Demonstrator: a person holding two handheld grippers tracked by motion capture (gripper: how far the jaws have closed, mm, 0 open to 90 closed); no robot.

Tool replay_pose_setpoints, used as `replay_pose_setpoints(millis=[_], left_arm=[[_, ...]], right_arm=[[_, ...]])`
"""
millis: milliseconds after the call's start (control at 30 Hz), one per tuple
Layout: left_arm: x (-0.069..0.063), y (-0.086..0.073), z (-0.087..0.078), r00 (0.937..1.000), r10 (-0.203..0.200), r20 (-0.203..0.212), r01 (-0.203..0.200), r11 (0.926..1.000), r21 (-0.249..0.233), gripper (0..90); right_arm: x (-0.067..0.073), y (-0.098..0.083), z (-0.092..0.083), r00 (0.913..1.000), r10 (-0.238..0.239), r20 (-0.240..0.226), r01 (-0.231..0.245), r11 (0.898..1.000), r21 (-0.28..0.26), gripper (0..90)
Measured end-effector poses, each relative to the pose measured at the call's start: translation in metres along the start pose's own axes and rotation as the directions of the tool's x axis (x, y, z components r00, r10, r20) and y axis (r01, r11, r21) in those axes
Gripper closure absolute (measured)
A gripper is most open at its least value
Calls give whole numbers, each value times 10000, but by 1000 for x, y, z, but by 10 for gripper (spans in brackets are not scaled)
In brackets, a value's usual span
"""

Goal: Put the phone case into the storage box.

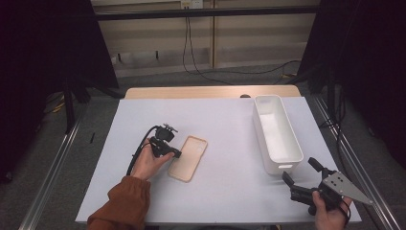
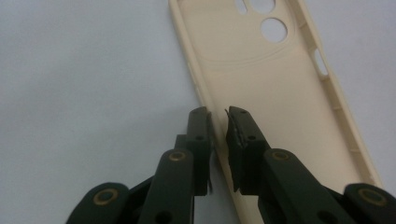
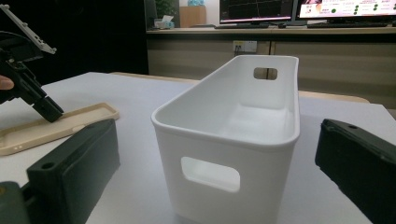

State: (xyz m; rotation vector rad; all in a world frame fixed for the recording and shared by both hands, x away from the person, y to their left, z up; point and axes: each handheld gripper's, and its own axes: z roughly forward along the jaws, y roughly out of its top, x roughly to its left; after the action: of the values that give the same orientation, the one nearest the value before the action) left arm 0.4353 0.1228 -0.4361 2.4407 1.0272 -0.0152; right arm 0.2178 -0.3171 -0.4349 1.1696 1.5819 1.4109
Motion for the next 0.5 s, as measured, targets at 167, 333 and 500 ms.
replay_pose_setpoints(millis=[167, 333, 500], left_arm=[[0, 0, 0, 10000, -3, -10, 3, 10000, -6, 801], [-1, -1, 0, 10000, 6, -52, -7, 10000, -83, 820], [-1, -2, 0, 10000, 16, -58, -18, 9998, -208, 861]], right_arm=[[0, 0, 0, 10000, -3, -2, 3, 10000, 2, 0], [0, 0, 0, 10000, -16, -8, 16, 10000, 5, 0], [0, 0, 0, 10000, -5, -1, 5, 10000, -5, 0]])
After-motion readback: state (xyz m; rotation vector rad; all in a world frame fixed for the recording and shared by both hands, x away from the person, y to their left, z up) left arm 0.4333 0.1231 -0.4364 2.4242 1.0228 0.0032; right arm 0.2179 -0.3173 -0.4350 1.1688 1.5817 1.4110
